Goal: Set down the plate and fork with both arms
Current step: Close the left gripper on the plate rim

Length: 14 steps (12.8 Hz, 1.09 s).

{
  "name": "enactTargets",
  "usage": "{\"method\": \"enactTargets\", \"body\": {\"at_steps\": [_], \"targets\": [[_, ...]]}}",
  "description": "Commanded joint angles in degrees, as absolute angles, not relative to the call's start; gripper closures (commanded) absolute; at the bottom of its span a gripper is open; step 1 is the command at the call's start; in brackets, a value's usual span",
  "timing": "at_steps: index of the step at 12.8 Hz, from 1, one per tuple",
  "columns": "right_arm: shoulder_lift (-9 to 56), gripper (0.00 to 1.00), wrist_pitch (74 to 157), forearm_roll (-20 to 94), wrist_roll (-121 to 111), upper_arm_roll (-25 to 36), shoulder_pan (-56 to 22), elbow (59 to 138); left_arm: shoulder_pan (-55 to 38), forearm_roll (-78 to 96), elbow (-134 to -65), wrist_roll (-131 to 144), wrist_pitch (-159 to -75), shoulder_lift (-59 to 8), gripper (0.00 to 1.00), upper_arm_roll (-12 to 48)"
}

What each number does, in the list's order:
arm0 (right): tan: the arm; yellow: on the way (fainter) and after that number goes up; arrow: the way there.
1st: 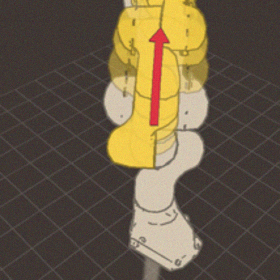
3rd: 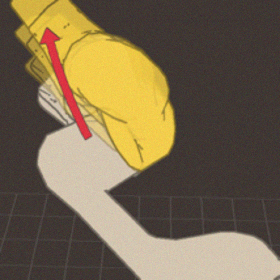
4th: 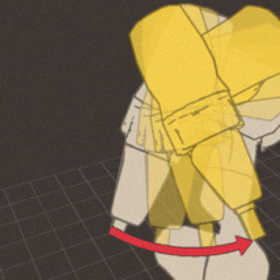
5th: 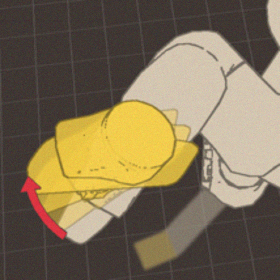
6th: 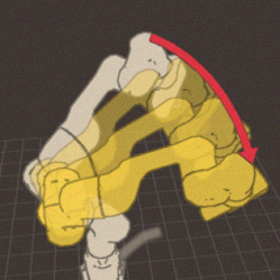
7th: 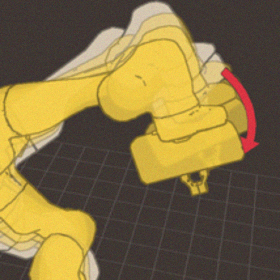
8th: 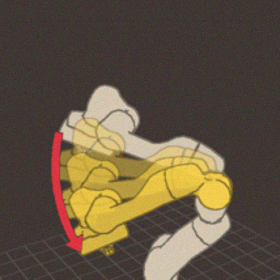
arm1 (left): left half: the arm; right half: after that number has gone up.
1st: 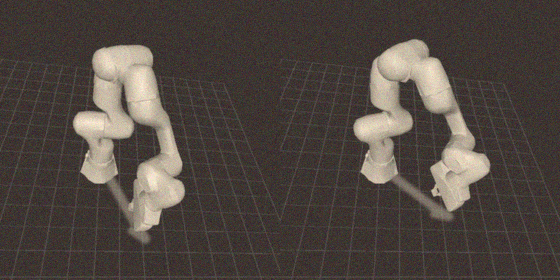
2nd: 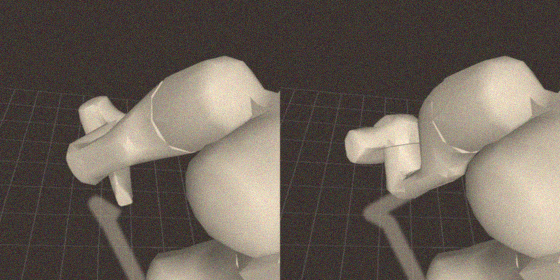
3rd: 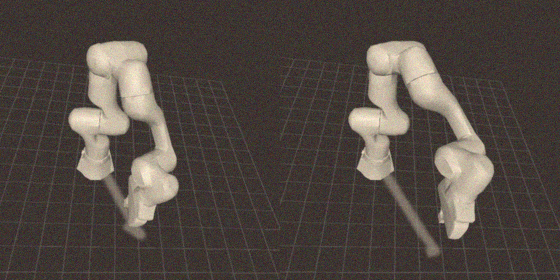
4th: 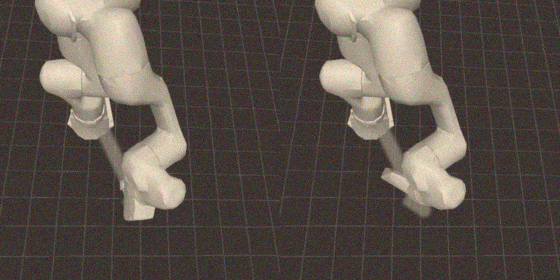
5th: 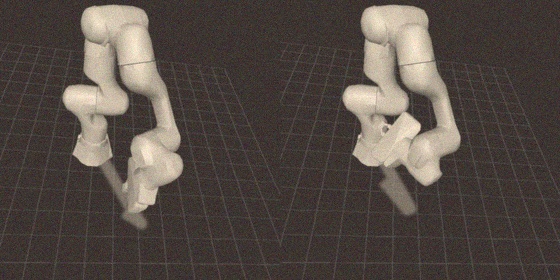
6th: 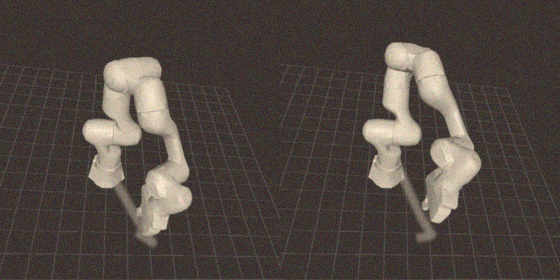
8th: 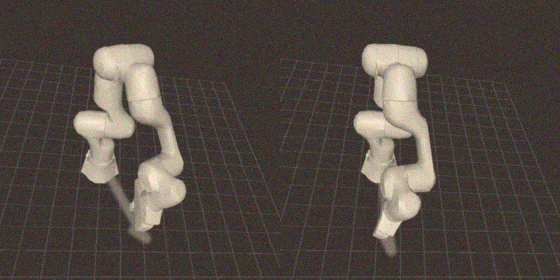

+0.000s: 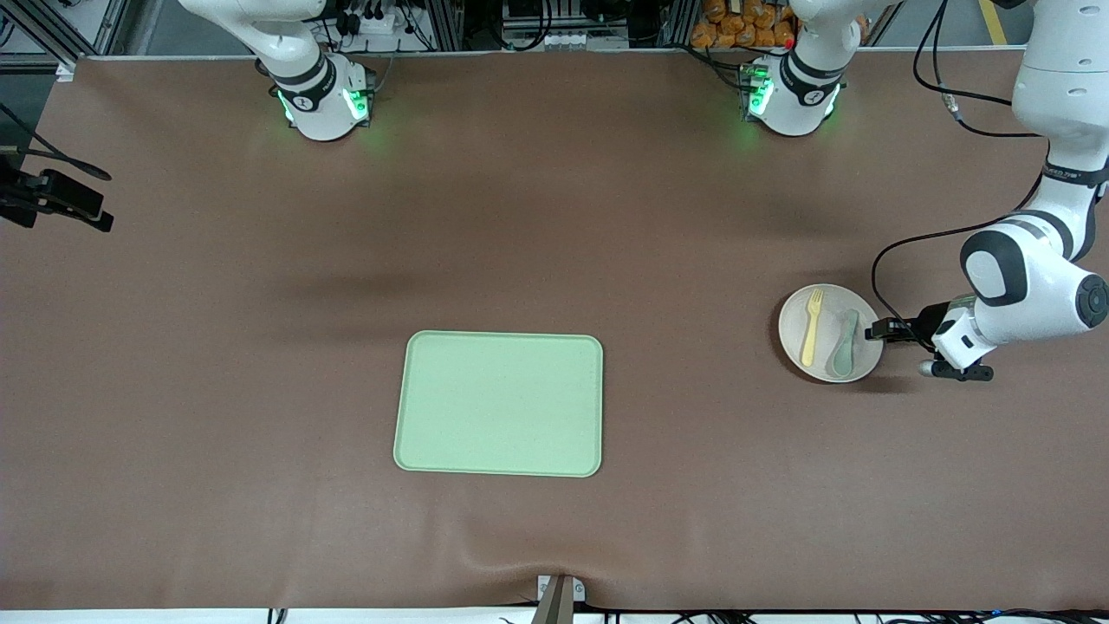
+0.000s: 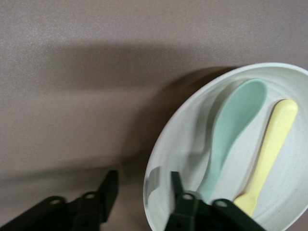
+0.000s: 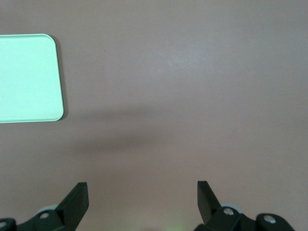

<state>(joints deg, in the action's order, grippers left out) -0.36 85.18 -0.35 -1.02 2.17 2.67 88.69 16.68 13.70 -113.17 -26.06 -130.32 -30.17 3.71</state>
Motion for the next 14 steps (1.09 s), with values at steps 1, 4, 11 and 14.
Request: {"method": "enactTargets", "body": {"at_steps": [1,4,11,14], "targets": [[0.18,0.0,84.38,0.79,-2.11,1.41,4.22,87.63,17.23,14.94,-112.59,-27.42,-130.69,-31.02,0.55,4.04],[0.09,0.0,84.38,0.79,-2.11,1.41,4.22,87.63,16.87,14.94,-112.59,-27.6,-130.69,-31.03,0.84,4.04],[0.18,0.0,84.29,0.79,-2.2,1.41,4.22,87.63,16.52,14.94,-112.5,-27.86,-130.61,-31.38,1.0,4.04],[0.18,0.0,84.29,0.79,-2.2,1.41,4.31,87.71,17.4,15.03,-112.33,-28.21,-127.72,-30.68,1.0,8.16]]}}
